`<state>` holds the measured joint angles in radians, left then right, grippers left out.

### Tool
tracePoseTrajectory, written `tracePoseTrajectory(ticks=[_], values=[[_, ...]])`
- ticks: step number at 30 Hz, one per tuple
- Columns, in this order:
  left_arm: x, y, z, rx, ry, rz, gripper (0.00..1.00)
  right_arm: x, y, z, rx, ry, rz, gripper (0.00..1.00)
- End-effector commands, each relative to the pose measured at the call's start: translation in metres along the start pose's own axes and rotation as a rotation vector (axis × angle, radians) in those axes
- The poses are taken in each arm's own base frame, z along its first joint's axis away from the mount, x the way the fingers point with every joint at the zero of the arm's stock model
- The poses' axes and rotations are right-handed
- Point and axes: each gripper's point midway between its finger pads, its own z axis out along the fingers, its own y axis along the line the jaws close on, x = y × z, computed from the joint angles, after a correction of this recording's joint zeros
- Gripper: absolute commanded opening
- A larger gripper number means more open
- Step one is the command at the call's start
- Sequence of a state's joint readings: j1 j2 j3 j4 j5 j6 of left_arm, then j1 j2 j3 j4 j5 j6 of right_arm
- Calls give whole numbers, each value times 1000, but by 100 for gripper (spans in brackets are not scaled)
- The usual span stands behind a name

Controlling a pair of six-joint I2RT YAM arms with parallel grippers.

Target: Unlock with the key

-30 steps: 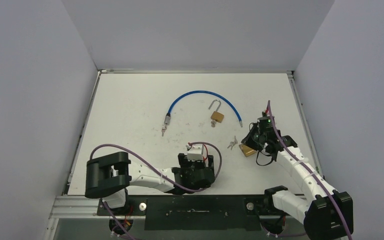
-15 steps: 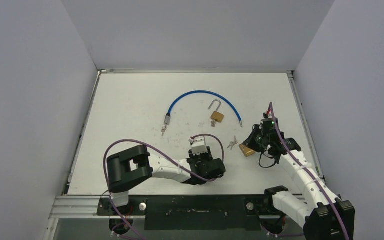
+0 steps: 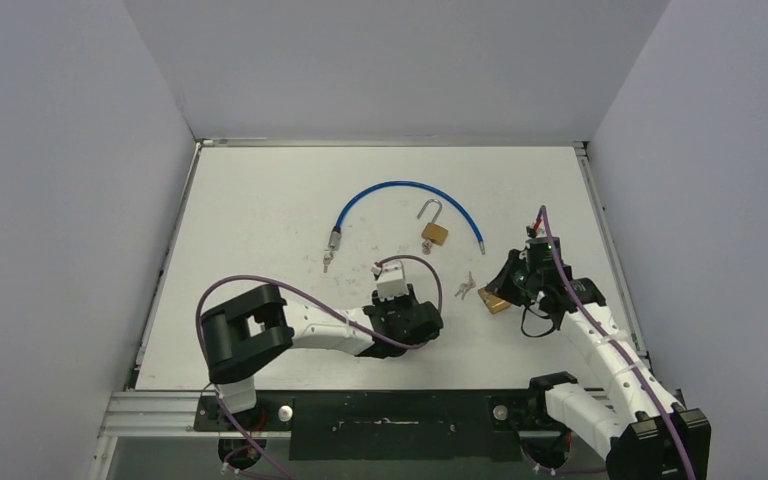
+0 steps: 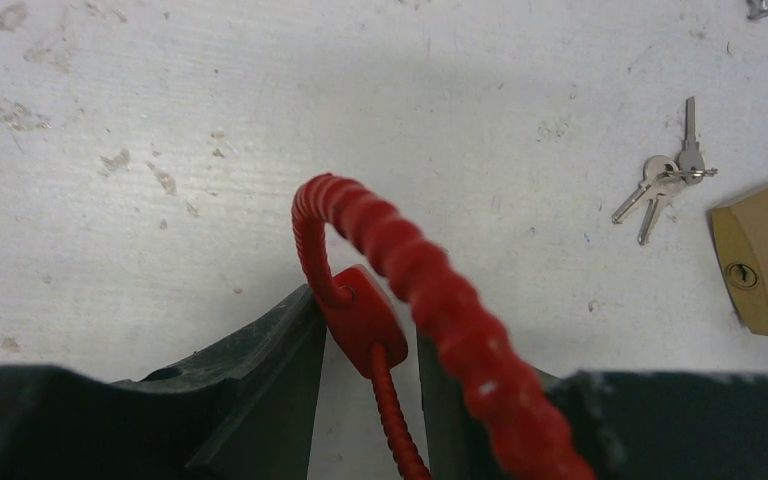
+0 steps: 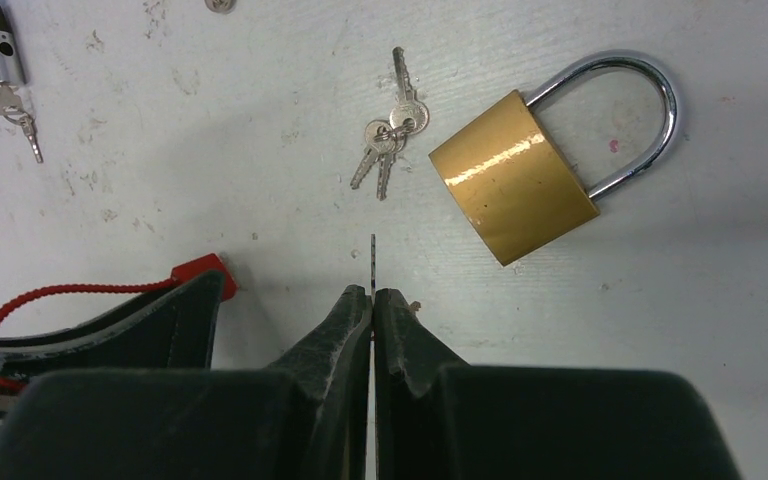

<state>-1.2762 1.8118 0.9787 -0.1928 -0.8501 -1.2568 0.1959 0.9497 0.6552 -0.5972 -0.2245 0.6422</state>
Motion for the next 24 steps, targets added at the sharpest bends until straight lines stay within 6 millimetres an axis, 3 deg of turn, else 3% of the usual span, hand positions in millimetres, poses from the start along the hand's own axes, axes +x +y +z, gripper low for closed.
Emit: tracePoseTrajectory(ticks=[1, 3, 8, 12, 19, 24], values=[[-32, -12, -10, 101, 15, -11, 0, -10, 10, -10, -44, -37, -26, 0], [-40, -17, -13, 153, 4, 4, 0, -11, 11, -11, -51, -39, -26, 0], [-40, -15, -11, 178, -21, 57, 35, -11, 13, -9, -66, -39, -29, 0], [-38, -5, -5, 134, -48, 74, 52, -11, 14, -8, -74, -35, -33, 0], [-31, 1, 4, 108, -60, 96, 56, -8, 13, -7, -71, -24, -32, 0], [-20, -9, 2, 138, -54, 113, 55, -6, 12, -6, -70, -19, -26, 0]])
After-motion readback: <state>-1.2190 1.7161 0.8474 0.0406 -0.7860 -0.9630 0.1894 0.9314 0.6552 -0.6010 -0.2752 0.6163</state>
